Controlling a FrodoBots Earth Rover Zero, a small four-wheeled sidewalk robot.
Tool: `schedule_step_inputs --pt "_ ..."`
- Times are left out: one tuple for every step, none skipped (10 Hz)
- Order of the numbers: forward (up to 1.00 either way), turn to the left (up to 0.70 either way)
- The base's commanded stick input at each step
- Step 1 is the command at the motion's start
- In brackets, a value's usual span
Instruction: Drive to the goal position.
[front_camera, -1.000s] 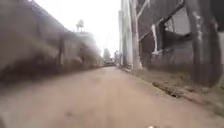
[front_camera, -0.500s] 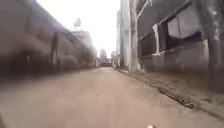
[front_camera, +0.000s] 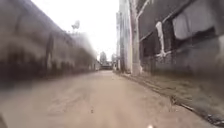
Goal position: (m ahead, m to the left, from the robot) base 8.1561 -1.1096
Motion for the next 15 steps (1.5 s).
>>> schedule_step_inputs --pt "1.00 0.00" --pt "1.00 0.00" --pt "1.00 0.00" --pt "1.00 0.00" --pt "1.00 0.00" --pt "1.00 0.00" --pt "1.00 0.00" --pt "1.00 0.00" --pt "1.00 0.00" --pt "1.00 0.00" --pt "1.00 0.00" --pt "1.00 0.00" --pt "1.00 -0.11" --pt "1.00 0.00" --pt "1.00 0.00"
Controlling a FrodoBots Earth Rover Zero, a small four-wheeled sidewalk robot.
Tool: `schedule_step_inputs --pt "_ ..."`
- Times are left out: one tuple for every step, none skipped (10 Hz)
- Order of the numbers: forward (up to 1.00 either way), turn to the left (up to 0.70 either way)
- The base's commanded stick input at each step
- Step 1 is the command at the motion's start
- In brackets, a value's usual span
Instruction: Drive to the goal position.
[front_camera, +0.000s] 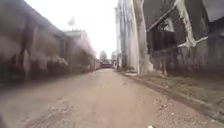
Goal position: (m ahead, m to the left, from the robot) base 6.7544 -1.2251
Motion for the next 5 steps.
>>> schedule_step_inputs --pt "1.00 0.00" --pt "1.00 0.00" --pt "1.00 0.00" --pt "1.00 0.00" --pt "1.00 0.00"
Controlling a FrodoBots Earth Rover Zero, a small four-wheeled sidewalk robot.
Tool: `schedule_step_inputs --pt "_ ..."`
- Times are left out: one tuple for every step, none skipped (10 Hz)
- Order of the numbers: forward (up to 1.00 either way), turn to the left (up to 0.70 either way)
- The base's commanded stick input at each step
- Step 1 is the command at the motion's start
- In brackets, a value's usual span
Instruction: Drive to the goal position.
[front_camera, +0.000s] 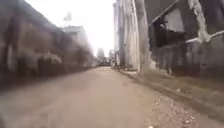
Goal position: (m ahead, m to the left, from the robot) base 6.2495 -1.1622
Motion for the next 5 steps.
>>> schedule_step_inputs --pt "1.00 0.00" --pt "1.00 0.00" --pt "1.00 0.00" --pt "1.00 0.00" --pt "1.00 0.00"
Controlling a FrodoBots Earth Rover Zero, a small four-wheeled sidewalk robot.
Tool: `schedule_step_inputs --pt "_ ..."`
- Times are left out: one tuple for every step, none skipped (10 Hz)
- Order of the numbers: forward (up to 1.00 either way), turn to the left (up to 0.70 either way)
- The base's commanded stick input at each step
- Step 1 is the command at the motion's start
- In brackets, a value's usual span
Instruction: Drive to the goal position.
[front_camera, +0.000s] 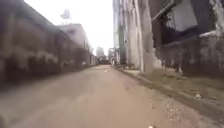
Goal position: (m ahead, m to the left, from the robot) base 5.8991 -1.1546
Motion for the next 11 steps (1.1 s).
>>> schedule_step_inputs --pt "1.00 0.00" --pt "1.00 0.00" --pt "1.00 0.00" --pt "1.00 0.00" --pt "1.00 0.00" --pt "1.00 0.00" --pt "1.00 0.00" --pt "1.00 0.00" --pt "1.00 0.00" --pt "1.00 0.00" --pt "1.00 0.00"
